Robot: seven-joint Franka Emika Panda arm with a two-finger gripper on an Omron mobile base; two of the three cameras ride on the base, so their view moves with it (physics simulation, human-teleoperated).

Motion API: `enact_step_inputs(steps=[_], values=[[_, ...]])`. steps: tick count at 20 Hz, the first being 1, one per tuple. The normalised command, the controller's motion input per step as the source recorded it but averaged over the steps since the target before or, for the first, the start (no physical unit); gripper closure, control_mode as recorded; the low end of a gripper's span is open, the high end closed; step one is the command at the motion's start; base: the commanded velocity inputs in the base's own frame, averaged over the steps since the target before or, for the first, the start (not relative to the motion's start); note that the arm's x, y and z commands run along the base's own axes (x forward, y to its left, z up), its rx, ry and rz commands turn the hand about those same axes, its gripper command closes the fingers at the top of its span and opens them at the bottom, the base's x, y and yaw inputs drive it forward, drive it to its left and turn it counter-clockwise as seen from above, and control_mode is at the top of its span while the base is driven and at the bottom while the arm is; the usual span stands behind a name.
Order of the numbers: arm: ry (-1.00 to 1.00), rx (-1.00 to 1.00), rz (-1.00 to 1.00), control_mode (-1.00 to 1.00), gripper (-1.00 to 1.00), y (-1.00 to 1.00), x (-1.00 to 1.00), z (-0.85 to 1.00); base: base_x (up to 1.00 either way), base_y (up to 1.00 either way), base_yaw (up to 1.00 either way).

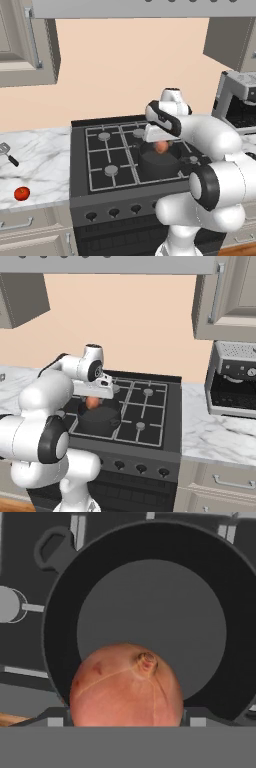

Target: Put the tomato and onion in the pot. Retrieve the spatula and lightly stir the vegetables in the pot.

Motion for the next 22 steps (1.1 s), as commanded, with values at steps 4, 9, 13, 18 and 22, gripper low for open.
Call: enact_step_inputs(steps=[4,9,13,18,22], values=[[0.0,-0.02,-0.03,-1.0,1.0,0.0,0.0,-0.54,0.0,0.0,0.0],[0.0,-0.02,-0.02,-1.0,1.0,0.0,0.01,-0.15,0.0,0.0,0.0],[0.0,-0.02,-0.02,-1.0,1.0,0.0,0.22,-0.11,0.0,0.0,0.0],[0.0,-0.01,-0.03,-1.0,1.0,0.0,0.3,-0.05,0.0,0.0,0.0],[0.0,0.0,-0.02,-1.0,1.0,0.0,0.21,0.0,0.0,0.0,0.0]])
